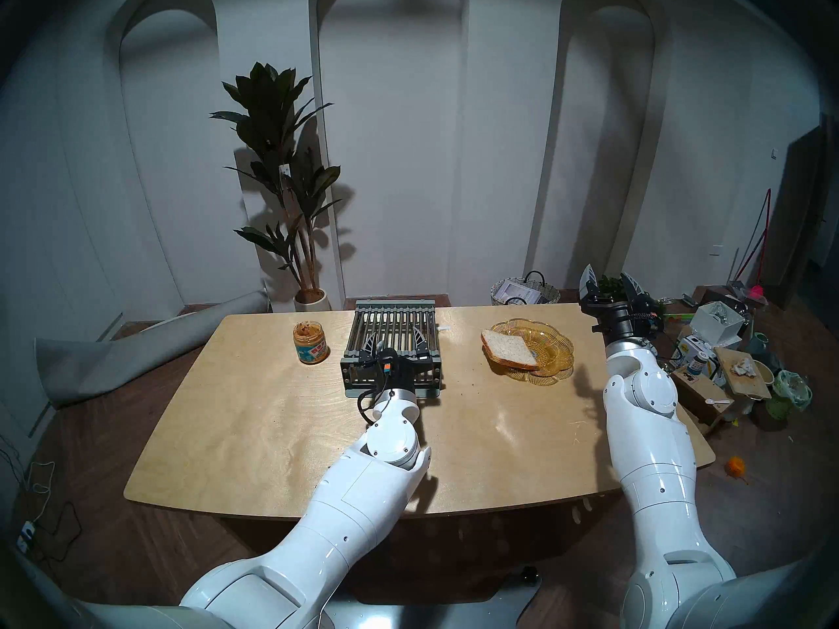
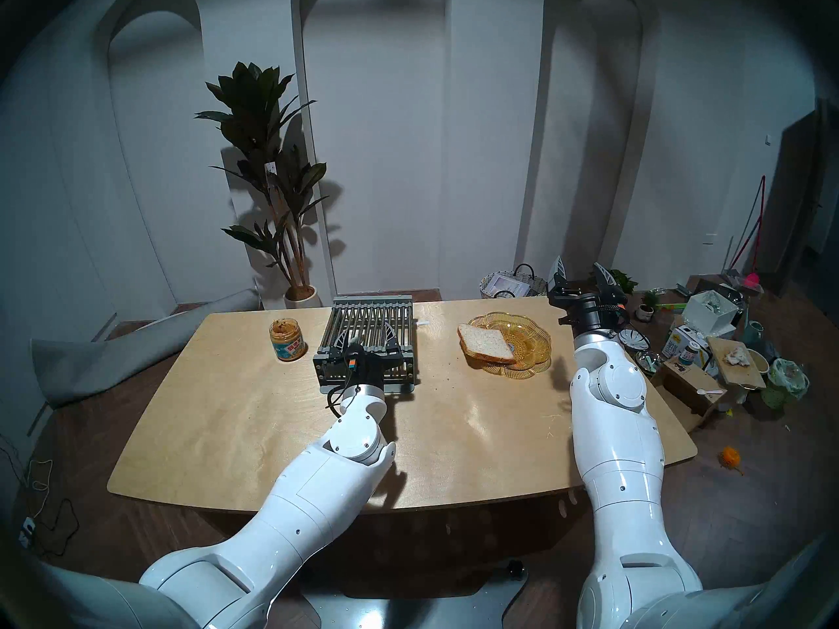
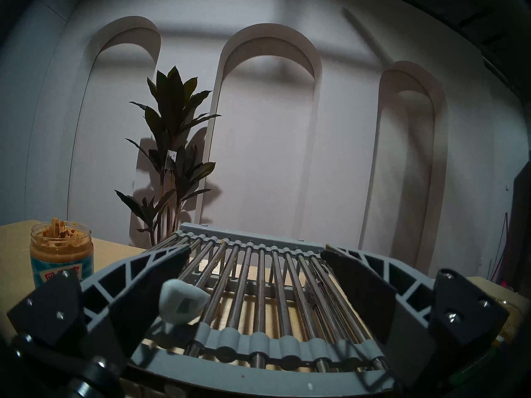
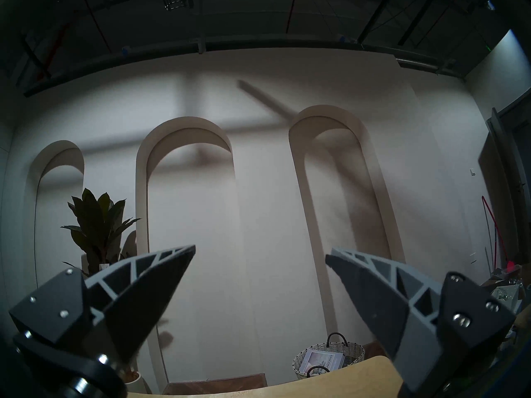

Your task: Spread peanut butter over the slice of bread with the knife

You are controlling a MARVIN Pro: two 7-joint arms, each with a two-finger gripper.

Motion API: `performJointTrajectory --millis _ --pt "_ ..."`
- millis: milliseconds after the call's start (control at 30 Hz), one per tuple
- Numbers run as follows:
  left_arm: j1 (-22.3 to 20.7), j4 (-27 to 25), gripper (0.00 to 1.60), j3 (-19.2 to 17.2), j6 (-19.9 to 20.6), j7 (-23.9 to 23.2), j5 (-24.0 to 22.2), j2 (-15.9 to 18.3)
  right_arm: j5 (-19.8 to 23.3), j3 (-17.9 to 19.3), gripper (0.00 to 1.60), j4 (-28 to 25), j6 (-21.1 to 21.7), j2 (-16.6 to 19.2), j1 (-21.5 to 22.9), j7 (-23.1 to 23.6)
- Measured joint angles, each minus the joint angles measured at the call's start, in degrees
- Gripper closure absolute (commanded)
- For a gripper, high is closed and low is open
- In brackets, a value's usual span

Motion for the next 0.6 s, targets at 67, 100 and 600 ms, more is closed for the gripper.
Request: performJointTrajectory --millis 67,100,600 --pt "-0.04 -0.04 0.00 0.04 0.40 0.14 0.15 -0.11 0.23 0.13 0.00 -0.21 0.00 0.00 -0.12 0.19" --pt "-0.05 -0.05 0.00 0.04 0.52 0.20 0.18 -0.14 0.31 0.18 0.00 -0.29 0.01 0.00 -0.17 0.26" --pt "-1.69 1.56 0.00 -1.05 2.32 1.55 0.00 -1.02 1.78 1.16 0.00 -2.40 0.14 -0.04 -1.49 1.05"
